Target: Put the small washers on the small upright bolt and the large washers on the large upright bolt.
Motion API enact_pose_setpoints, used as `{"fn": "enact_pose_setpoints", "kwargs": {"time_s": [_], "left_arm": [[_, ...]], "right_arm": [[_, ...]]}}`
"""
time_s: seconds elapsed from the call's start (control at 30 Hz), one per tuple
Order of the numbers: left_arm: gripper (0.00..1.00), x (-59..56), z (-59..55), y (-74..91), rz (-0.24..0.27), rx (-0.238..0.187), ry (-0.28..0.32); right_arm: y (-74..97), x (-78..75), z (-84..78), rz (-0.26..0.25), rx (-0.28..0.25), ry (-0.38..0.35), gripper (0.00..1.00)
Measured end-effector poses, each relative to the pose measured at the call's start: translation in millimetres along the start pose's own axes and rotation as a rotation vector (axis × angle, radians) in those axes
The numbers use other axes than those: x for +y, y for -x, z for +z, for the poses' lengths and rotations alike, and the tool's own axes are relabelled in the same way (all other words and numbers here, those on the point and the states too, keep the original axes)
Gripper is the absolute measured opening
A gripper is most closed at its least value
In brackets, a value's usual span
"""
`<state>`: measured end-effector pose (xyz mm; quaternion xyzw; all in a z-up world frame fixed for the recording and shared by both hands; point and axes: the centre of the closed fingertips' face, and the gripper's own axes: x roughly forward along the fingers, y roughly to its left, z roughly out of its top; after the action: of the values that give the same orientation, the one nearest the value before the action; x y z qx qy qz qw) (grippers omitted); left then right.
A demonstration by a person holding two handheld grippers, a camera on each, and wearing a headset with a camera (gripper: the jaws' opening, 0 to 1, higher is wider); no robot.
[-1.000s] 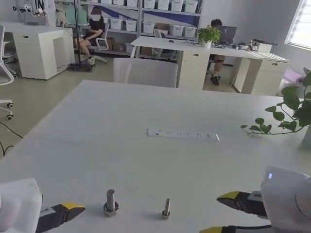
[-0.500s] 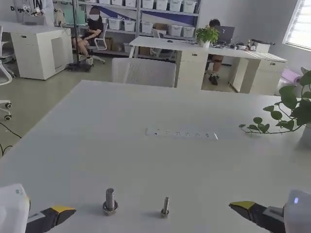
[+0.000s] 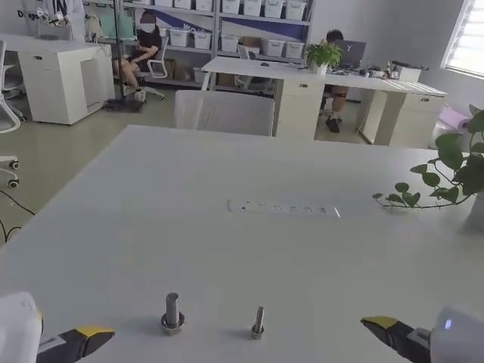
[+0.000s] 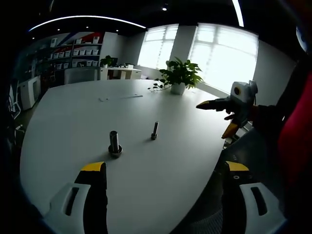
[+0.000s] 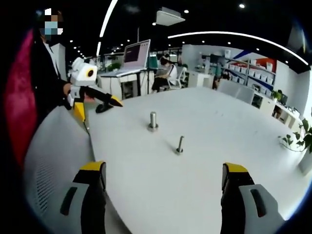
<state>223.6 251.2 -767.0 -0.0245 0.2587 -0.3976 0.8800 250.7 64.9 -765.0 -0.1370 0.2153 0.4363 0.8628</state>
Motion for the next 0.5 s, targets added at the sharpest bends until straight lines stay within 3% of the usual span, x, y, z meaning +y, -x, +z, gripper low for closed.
{"fn": "enact_pose_setpoints", "kwargs": {"time_s": [0.37, 0.5], "left_arm": [[1.0, 6.2, -12.6, -5.0, 0.003, 0.021, 0.021], [1.0, 8.7, -11.7, -4.8, 0.012, 0.018, 0.023]], "right_arm": [[-9.9, 0.1, -11.7, -0.003, 0.005, -0.02, 1.0], [-10.1, -3.0, -16.9, -0.006, 0.01, -0.025, 1.0]]}}
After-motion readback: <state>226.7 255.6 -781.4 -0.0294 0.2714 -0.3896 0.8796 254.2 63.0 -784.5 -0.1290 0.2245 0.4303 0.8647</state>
